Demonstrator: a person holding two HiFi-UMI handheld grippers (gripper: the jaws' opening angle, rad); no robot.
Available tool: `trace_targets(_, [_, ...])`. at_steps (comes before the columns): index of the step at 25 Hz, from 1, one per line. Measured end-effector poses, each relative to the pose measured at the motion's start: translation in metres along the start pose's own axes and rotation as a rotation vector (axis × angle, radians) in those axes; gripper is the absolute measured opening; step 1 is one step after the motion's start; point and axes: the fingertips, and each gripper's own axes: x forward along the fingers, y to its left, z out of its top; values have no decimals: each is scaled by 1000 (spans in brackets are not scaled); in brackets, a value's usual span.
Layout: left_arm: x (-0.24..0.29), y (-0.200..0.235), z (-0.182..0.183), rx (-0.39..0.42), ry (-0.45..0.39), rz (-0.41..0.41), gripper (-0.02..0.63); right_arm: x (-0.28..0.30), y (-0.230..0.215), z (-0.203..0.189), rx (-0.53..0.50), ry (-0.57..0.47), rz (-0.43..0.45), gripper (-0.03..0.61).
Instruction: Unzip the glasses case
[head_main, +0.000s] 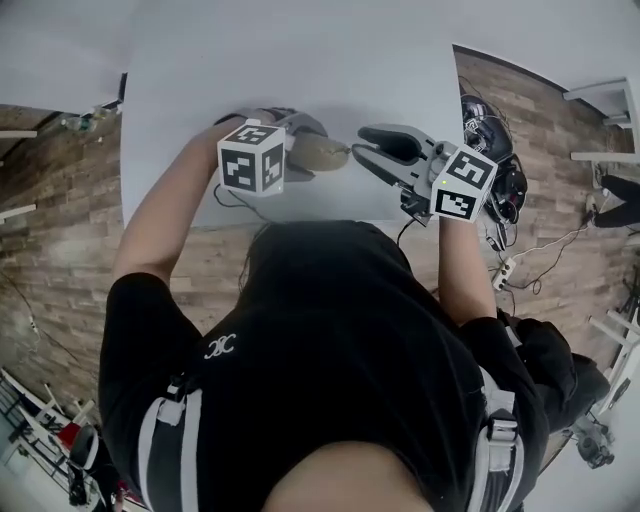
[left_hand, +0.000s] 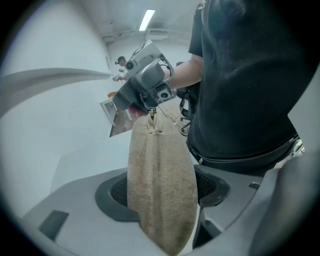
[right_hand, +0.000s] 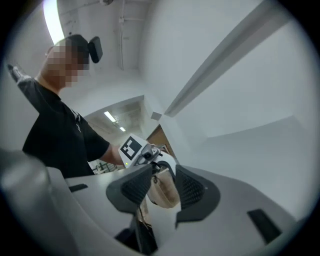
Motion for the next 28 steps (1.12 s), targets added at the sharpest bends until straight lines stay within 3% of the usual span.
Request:
trace_targets(1, [-3,-3,-2,-1,3,9,304,2,6,3,16,-3,42,152])
trace_targets(2, [-6,-5,-3,1,6,16,304,6,12,3,24,6,76,161])
trace_targets(6, [-16,-12,3,15,-9,35,304,25,26,-10,-6,104,152,163])
trace_targets(9, [-19,-12,9,19,-14,45,304,31,30,-13,-29,119,161,163])
trace_targets(15, [-19,-10,9,-39,-45,45,304,31,26,-10,-62,100,115,160])
trace_targets(22, [-10,-3,-5,-128,-23,65,304,33,19,-13,-286,165,-71,104])
trace_targets(28, [-8,-3,-2,-204,-53,42,304,31,19,-12,-348,195,-112,36])
